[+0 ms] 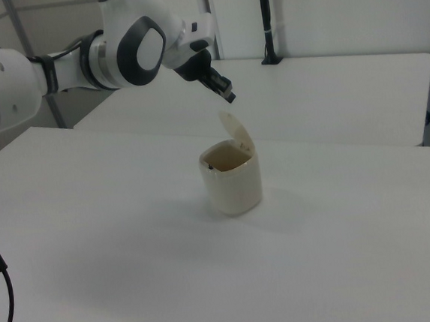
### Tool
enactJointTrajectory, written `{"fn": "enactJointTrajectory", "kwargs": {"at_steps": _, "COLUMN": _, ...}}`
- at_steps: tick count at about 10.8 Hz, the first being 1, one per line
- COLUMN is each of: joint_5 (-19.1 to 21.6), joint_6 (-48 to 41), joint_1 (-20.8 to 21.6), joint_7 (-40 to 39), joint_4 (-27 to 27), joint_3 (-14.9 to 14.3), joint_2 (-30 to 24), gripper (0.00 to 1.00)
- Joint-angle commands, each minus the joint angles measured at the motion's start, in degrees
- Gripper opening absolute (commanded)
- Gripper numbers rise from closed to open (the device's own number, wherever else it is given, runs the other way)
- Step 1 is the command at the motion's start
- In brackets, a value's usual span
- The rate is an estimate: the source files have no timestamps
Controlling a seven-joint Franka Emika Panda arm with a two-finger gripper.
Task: Close the trash bin
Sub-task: 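Move the gripper over the cream bin and lower it onto the raised lid, then push the open lid down with the gripper until it shuts on the rim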
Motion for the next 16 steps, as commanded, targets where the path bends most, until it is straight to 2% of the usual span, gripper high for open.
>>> {"fn": "enactJointTrajectory", "kwargs": {"at_steps": 1, "joint_5": -2.21, "joint_6": 1.33, "joint_1": -0.04, "joint_7": 1.93, "joint_4": 0.96, "joint_3": -1.68, "joint_2": 2.71, "gripper": 0.01}}
{"fn": "enactJointTrajectory", "kwargs": {"at_steps": 12, "joint_5": -2.39, "joint_6": 1.25, "joint_1": 0.92, "joint_7": 1.76, "joint_4": 0.96, "joint_3": -0.98, "joint_2": 4.57, "gripper": 0.01}}
{"fn": "enactJointTrajectory", "kwargs": {"at_steps": 14, "joint_5": -2.56, "joint_6": 0.37, "joint_1": 1.88, "joint_7": 1.41, "joint_4": 0.35, "joint_3": -0.89, "joint_2": 4.21, "gripper": 0.01}}
{"fn": "enactJointTrajectory", "kwargs": {"at_steps": 16, "joint_5": -2.83, "joint_6": -4.70, "joint_1": 2.24, "joint_7": 0.10, "joint_4": 0.25, "joint_3": -0.80, "joint_2": 3.95, "gripper": 0.01}}
